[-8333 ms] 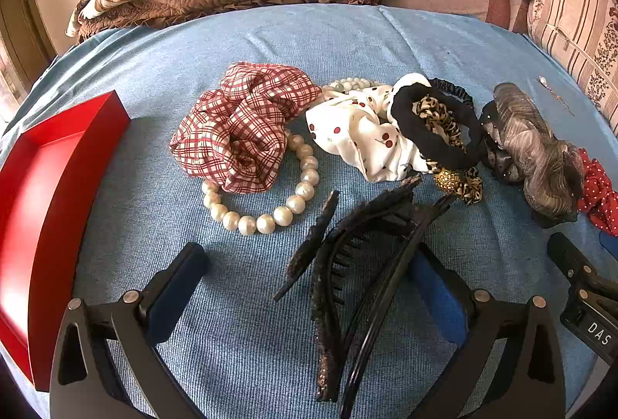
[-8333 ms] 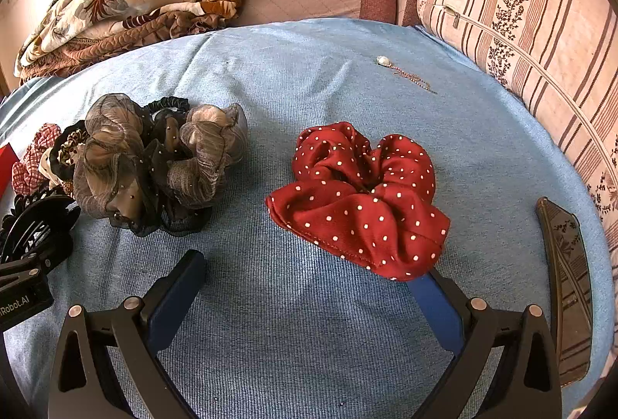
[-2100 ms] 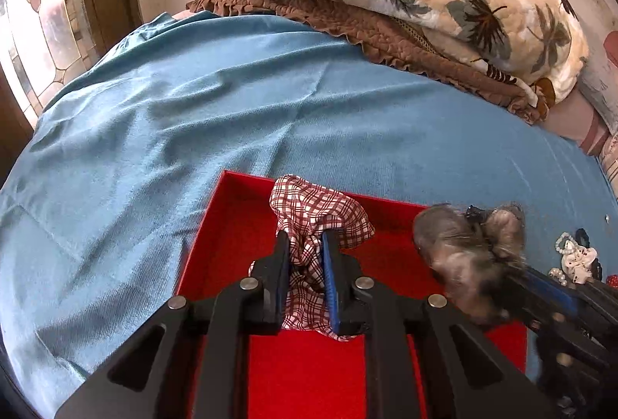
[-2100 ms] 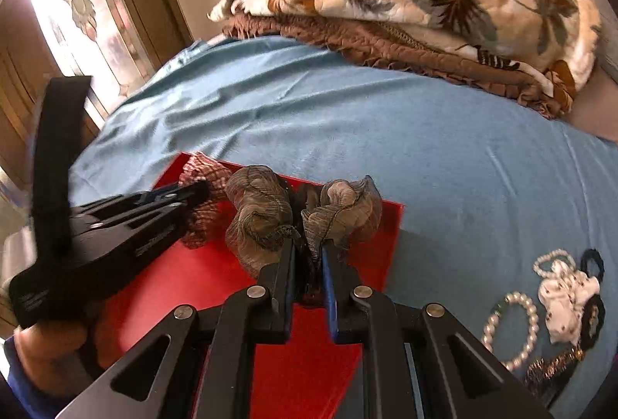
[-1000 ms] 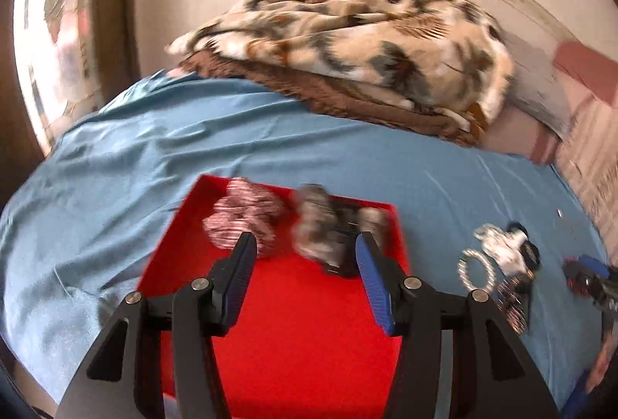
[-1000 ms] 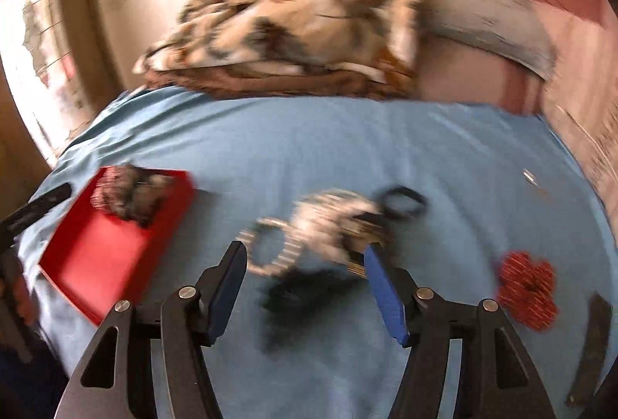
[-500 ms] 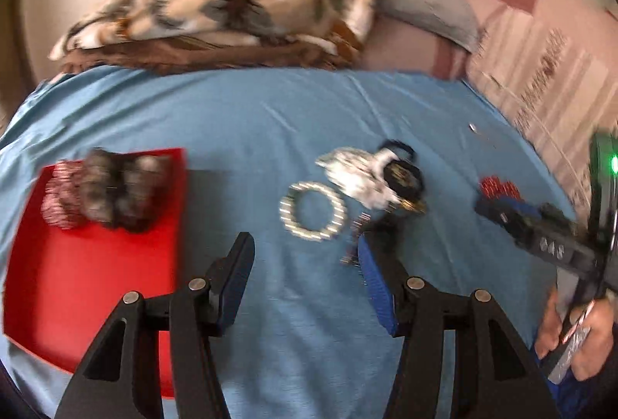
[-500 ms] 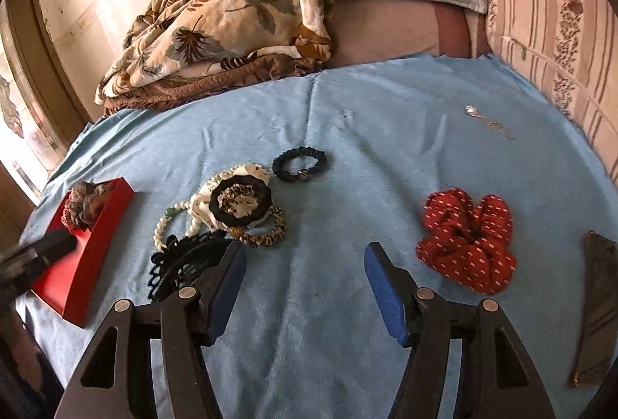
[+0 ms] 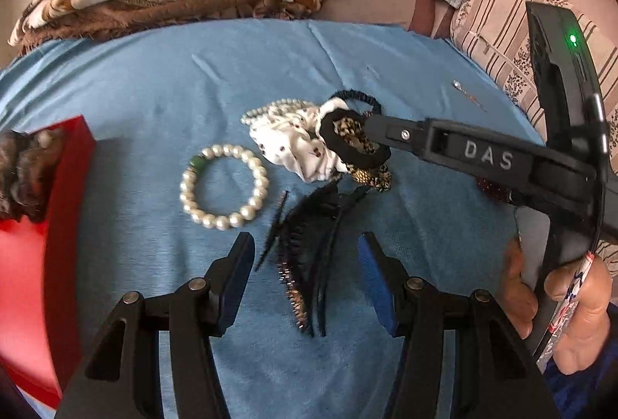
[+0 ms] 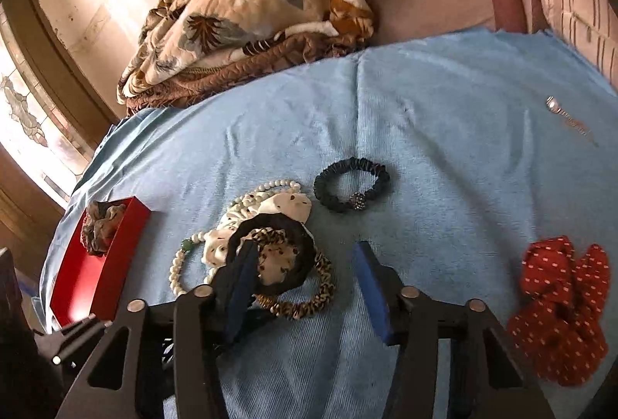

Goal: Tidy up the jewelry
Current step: 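Grasp black claw clip with left tool while right tool grasps black hair tie, then carry claw clip and hair tie into the red tray and release both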

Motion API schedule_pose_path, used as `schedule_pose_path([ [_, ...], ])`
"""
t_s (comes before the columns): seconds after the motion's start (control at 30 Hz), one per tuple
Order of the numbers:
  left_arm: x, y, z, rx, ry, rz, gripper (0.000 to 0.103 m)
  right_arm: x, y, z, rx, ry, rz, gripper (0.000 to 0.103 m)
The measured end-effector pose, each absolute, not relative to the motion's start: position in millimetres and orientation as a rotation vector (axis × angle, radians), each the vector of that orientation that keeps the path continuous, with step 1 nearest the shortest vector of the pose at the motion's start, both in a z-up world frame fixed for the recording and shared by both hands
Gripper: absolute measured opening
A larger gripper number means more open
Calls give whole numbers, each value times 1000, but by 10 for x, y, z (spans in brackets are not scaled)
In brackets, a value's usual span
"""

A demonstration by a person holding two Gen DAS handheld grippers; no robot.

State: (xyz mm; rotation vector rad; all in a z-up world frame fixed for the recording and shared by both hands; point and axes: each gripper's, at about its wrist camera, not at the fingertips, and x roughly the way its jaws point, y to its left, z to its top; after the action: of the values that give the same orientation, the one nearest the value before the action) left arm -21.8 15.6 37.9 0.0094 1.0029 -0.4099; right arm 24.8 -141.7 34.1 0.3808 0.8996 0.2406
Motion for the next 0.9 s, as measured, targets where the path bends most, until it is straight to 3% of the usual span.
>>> schedule_pose_path([
  [0.17, -203, 93, 304, 9, 1017, -408, 52, 303, -1450, 296, 421, 911, 258, 34],
  [0.23, -201, 82, 306, 8, 1018, -405, 42, 307, -1444, 290, 437, 913, 275, 27],
  [0.27, -201, 77, 307, 12, 1018, -398, 30, 315, -1445, 284, 443, 916, 283, 21],
  [0.33, -203, 82, 313, 8, 1021, -397, 29, 318, -1434, 266, 442, 925, 291, 15],
  [0.43, -241, 121, 365, -10, 1010, -393, 28, 270, -1431, 295, 452, 916, 307, 11],
  [0.9, -900, 637, 906, -32, 897, -358, 28, -442, -1495, 589, 540, 812, 299, 11],
])
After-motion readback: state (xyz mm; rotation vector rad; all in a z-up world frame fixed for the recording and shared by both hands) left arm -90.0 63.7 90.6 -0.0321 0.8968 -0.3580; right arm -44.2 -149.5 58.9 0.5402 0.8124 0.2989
